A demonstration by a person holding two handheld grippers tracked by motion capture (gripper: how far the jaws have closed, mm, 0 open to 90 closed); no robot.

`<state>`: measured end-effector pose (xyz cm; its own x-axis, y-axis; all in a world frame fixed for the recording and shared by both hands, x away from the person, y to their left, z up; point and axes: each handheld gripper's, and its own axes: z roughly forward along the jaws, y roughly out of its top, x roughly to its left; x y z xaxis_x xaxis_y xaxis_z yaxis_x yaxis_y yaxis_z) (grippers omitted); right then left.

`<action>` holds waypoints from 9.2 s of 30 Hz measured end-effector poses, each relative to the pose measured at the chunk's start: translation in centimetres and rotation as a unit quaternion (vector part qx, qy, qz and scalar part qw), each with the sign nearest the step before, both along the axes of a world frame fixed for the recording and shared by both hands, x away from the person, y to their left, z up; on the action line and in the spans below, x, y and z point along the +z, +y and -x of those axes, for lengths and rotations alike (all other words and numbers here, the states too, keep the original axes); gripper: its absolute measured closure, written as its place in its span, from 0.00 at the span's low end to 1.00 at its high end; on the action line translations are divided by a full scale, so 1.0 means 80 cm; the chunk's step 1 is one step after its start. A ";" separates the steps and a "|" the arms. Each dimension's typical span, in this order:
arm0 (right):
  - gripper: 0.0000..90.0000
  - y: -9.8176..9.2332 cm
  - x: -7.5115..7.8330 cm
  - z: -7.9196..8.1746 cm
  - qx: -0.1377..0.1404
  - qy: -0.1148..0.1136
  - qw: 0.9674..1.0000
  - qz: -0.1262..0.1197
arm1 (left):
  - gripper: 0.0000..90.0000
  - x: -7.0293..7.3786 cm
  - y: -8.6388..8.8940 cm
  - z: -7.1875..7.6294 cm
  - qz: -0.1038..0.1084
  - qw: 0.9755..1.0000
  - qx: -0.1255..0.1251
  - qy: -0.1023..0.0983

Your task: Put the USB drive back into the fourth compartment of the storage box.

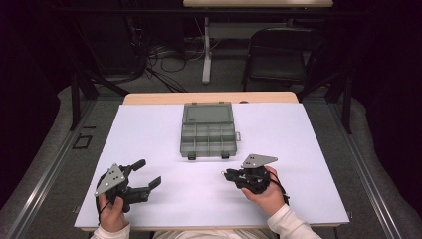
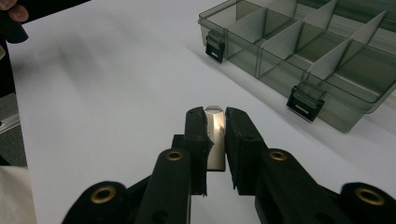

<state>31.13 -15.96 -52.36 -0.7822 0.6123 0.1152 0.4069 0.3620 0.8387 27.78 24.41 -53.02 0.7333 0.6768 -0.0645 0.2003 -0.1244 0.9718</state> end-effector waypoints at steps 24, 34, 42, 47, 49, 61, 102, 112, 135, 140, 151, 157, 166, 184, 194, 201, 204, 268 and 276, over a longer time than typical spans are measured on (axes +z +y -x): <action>0.88 0.001 0.040 -0.034 0.001 -0.010 1.000 0.005 | 0.17 0.000 -0.001 0.000 -0.001 1.000 -0.002 -0.002; 0.88 0.013 0.060 -0.050 0.008 -0.019 1.000 0.015 | 0.17 0.000 0.001 0.001 0.000 1.000 0.004 -0.003; 0.88 0.021 0.071 -0.059 0.011 -0.026 0.999 0.020 | 0.17 0.001 0.001 0.002 -0.001 1.000 0.003 -0.002; 0.88 0.029 0.081 -0.068 0.014 -0.030 0.999 0.025 | 0.17 0.001 0.001 0.002 0.000 1.000 0.003 -0.003; 0.88 0.030 0.082 -0.070 0.014 -0.033 0.999 0.025 | 0.17 0.001 0.001 0.002 -0.001 1.000 0.003 -0.003; 0.88 0.046 0.095 -0.096 0.007 -0.037 0.999 0.038 | 0.17 0.001 0.002 0.002 0.000 1.000 0.002 -0.004; 0.88 0.040 0.065 -0.184 -0.071 -0.025 0.996 0.048 | 0.17 0.001 0.002 0.002 0.001 1.000 0.002 -0.006; 0.88 0.034 0.051 -0.199 -0.094 -0.019 0.994 0.055 | 0.17 0.001 0.002 0.002 0.003 1.000 0.002 -0.005; 0.88 0.026 0.024 -0.221 -0.113 -0.009 0.991 0.077 | 0.17 0.001 0.003 0.002 0.005 1.000 0.001 -0.005; 0.88 0.025 0.021 -0.222 -0.110 -0.004 0.990 0.085 | 0.17 0.001 0.002 0.002 0.005 1.000 0.001 -0.005; 0.88 0.026 0.011 -0.224 -0.107 0.002 0.989 0.103 | 0.17 0.001 0.002 0.002 0.007 1.000 0.002 -0.004; 0.88 0.026 0.003 -0.225 -0.107 0.007 0.988 0.108 | 0.17 0.001 0.003 0.002 0.005 1.000 0.002 -0.005; 0.88 0.022 -0.008 -0.226 -0.111 0.014 0.987 0.112 | 0.17 0.001 0.003 0.002 0.004 1.000 0.002 -0.005; 0.88 0.024 -0.011 -0.227 -0.109 0.017 0.988 0.109 | 0.17 0.001 0.003 0.001 0.004 1.000 0.002 -0.005; 0.88 0.025 -0.011 -0.226 -0.109 0.017 0.988 0.108 | 0.17 0.001 0.003 0.001 0.005 1.000 0.003 -0.004; 0.85 0.023 -0.009 -0.226 -0.113 0.020 0.988 0.102 | 0.17 0.001 0.004 0.001 0.004 1.000 0.004 -0.005; 0.81 0.022 -0.007 -0.225 -0.113 0.014 0.988 0.101 | 0.17 0.001 0.004 0.001 0.005 1.000 0.004 -0.004; 0.00 0.009 0.085 -0.091 -0.075 -0.064 0.995 0.001 | 0.17 0.002 0.001 -0.016 0.000 1.000 0.018 -0.009; 0.00 -0.010 0.078 -0.051 -0.093 -0.074 0.993 -0.013 | 0.17 0.001 -0.002 -0.020 0.004 1.000 0.005 -0.004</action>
<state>35.19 -16.77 -46.15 -0.6654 0.7460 0.0251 0.3367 0.2699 0.9021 29.39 24.22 -52.97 0.7267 0.6840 -0.0640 0.1942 -0.1152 0.9742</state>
